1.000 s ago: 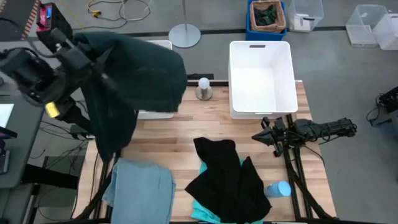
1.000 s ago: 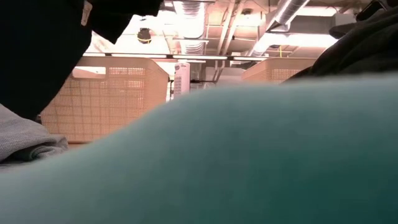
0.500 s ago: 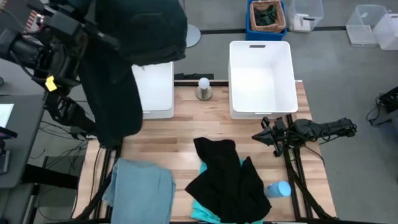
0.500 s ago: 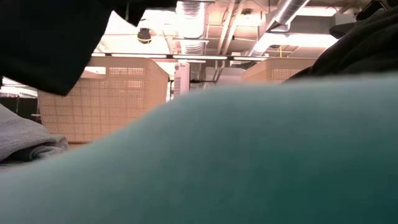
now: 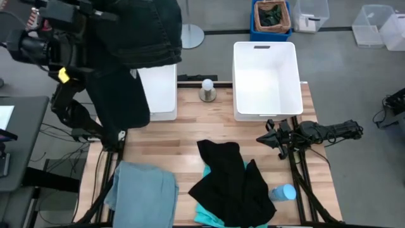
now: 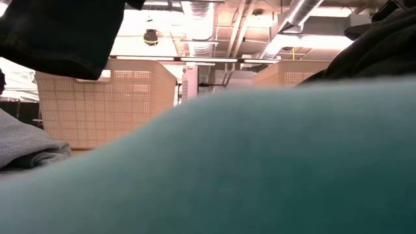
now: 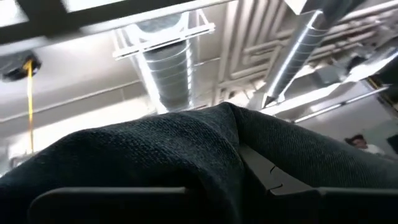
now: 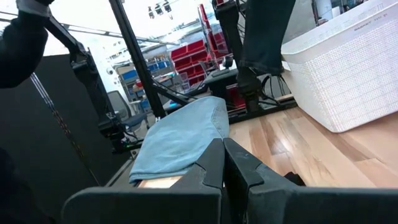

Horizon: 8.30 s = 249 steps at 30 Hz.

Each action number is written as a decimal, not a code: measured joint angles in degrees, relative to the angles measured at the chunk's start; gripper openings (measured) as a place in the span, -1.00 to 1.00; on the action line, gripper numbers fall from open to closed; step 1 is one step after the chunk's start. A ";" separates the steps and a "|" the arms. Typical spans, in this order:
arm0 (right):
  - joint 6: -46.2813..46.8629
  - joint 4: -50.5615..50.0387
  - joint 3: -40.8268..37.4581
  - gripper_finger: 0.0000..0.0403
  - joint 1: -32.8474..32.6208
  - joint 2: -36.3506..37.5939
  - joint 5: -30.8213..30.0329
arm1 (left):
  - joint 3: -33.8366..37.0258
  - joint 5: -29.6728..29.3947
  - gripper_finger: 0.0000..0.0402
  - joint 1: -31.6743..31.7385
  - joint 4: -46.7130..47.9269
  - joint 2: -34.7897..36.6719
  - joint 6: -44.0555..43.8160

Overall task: Sort clothes
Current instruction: Put the dark blue pants into the left white laundry bin

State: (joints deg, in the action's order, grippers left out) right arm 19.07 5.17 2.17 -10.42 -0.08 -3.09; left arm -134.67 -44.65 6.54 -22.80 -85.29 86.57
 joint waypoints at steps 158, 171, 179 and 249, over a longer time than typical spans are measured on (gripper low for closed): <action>1.46 -0.03 -0.02 -0.88 0.00 -0.01 0.02 | 45.07 25.40 0.18 8.94 112.82 25.44 -120.87; 0.37 -0.20 -0.02 -0.88 0.00 -0.02 0.02 | 45.07 30.20 0.16 8.00 112.83 17.73 -104.00; 0.37 -0.39 -0.02 -0.88 0.00 0.00 0.02 | 45.07 34.60 0.08 3.84 112.86 15.04 -89.12; 0.00 -1.66 -0.02 -0.88 0.05 -0.02 0.02 | 45.07 15.23 -0.30 -8.17 106.34 24.73 -108.36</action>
State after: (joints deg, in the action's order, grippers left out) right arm 19.07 3.51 2.15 -10.37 -0.10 -3.07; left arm -89.60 -29.42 -1.63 83.54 -60.56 -21.79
